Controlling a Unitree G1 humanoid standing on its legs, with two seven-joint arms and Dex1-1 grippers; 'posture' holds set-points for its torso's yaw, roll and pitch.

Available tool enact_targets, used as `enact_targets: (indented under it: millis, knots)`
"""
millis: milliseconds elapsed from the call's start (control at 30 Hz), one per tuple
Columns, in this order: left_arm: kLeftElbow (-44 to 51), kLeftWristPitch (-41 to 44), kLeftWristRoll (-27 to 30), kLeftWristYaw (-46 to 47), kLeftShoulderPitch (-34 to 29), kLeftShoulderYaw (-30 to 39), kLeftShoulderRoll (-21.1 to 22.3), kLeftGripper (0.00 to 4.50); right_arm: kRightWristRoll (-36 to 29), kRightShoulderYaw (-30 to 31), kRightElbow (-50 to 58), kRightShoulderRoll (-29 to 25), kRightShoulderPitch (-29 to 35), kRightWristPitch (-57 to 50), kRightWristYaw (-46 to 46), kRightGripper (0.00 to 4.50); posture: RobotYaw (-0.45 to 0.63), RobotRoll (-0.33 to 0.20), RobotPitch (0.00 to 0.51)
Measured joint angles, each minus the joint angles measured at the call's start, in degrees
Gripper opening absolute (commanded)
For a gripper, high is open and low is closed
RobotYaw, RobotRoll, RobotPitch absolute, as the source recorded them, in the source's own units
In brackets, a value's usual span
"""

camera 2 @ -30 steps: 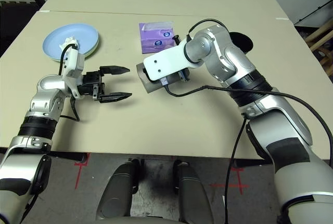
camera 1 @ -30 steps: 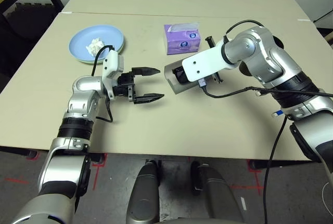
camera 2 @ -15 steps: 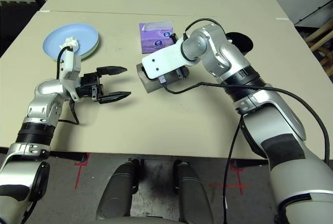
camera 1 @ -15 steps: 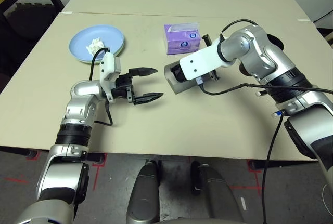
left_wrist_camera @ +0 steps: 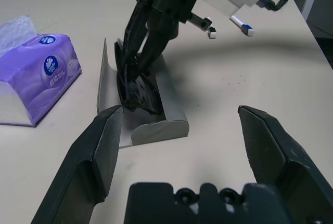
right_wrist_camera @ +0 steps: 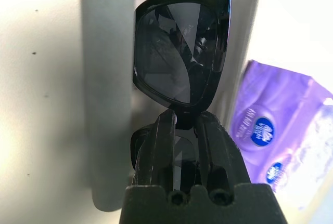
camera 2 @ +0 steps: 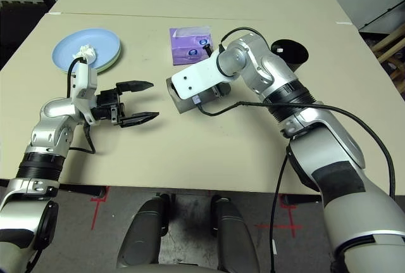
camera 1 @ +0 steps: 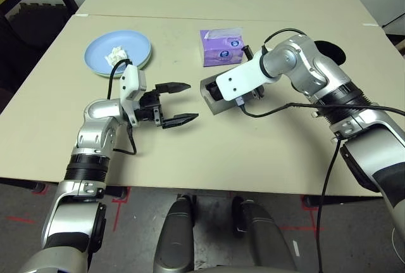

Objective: Organize and tidy the items on the table.

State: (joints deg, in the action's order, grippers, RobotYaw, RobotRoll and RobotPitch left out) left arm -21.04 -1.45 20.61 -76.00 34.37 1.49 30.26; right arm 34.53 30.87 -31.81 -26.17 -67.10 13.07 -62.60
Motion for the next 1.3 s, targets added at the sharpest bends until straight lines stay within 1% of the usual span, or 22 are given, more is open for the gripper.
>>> enact_targets:
  millis: [33, 433, 1000, 1300]
  knots:
    - [0.01, 0.05, 0.00, 0.09, -0.06, 0.00, 0.00, 4.50, 0.00, 0.00, -0.12, 0.00, 0.00, 0.25, 0.07, 0.52, 0.23, 0.000, 0.205]
    - [0.27, 0.32, 0.08, 0.29, -0.24, 0.00, 0.21, 4.50, -0.01, 0.00, -0.29, 0.01, 0.00, 0.80, -1.13, 0.52, 0.22, 0.000, 0.206]
    - [0.26, 0.32, 0.08, 0.21, -0.23, 0.00, 0.26, 4.50, -0.30, 0.00, -0.29, -0.51, 0.00, 0.38, -5.48, 0.52, 0.23, 0.000, 0.206]
    - [0.25, 0.32, 0.08, 0.21, -0.23, 0.00, 0.32, 4.50, -0.69, 0.00, -0.13, 0.41, 0.01, -1.16, -6.80, 0.52, 0.23, 0.000, 0.206]
